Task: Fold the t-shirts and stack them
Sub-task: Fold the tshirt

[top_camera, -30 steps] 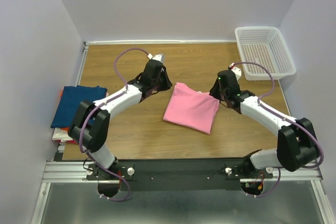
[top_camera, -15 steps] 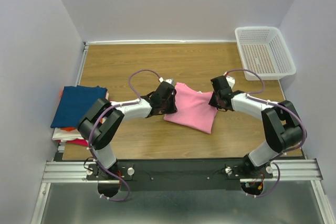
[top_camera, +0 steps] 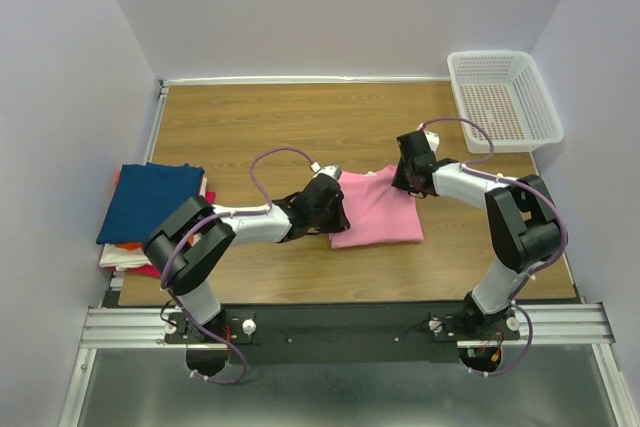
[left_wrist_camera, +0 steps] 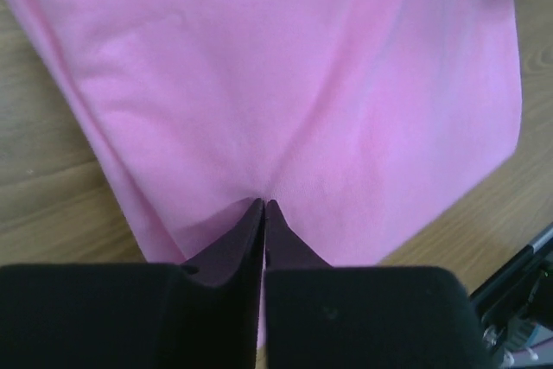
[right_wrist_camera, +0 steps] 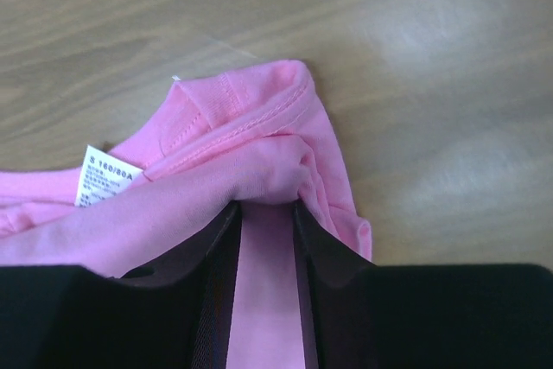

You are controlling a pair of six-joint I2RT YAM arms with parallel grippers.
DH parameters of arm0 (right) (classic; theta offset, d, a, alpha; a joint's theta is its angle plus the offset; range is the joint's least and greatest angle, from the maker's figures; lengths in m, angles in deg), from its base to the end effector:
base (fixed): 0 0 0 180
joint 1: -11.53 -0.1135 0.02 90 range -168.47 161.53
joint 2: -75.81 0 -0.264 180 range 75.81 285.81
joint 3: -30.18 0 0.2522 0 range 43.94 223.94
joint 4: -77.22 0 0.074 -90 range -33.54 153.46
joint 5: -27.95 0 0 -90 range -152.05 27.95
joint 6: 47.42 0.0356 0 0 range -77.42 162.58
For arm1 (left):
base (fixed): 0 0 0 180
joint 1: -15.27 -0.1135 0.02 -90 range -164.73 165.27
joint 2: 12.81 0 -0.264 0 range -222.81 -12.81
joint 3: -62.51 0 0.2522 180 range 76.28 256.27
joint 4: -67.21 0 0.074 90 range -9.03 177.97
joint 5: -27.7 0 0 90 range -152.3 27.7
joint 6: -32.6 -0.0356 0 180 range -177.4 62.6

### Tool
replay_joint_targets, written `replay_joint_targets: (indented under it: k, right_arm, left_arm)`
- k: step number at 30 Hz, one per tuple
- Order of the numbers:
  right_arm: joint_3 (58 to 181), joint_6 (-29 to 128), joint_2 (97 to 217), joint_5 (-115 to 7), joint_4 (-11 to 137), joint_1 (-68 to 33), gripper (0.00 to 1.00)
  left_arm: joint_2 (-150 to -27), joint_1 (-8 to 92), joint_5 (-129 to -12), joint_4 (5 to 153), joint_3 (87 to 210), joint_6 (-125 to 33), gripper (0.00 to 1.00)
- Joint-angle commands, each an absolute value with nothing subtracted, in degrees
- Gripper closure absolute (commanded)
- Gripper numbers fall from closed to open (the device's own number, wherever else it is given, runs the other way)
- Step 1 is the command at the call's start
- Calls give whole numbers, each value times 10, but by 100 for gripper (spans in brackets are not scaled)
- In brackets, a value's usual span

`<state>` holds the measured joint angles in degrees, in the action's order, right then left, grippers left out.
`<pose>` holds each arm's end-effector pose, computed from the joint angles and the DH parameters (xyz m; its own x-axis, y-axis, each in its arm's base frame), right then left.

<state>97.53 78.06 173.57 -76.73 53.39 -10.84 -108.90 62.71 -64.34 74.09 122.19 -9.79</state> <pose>0.3146 0.1197 0.1594 -0.7453 0.3004 -0.5952 0.2473 0.9536 0.1717 0.2228 -0.2445 0.1512 -0.8693 -0.1446 -0.4727 0.1655 0.8159 -0.5541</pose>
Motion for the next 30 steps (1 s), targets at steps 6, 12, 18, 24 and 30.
replay_joint_targets:
  k: [6, 12, 18, 24, 30]
  right_arm:
    - [1073, 714, 1843, -686, 507, -105, 60]
    - [1080, 714, 1853, -679, 506, -105, 60]
    - [1078, 718, 1839, -674, 506, -105, 60]
    - [1082, 713, 1823, -667, 505, -105, 60]
    - [1079, 711, 1809, -669, 504, -105, 60]
  left_arm:
    - [-948, 581, -594, 791, 1207, -99, 10]
    - [-922, 533, -608, 802, 1175, -104, 11]
    - [-970, 532, -650, 776, 1159, -72, 17]
    - [-1022, 529, -686, 717, 1157, -57, 19]
    - [-1088, 530, -698, 702, 1182, -56, 27]
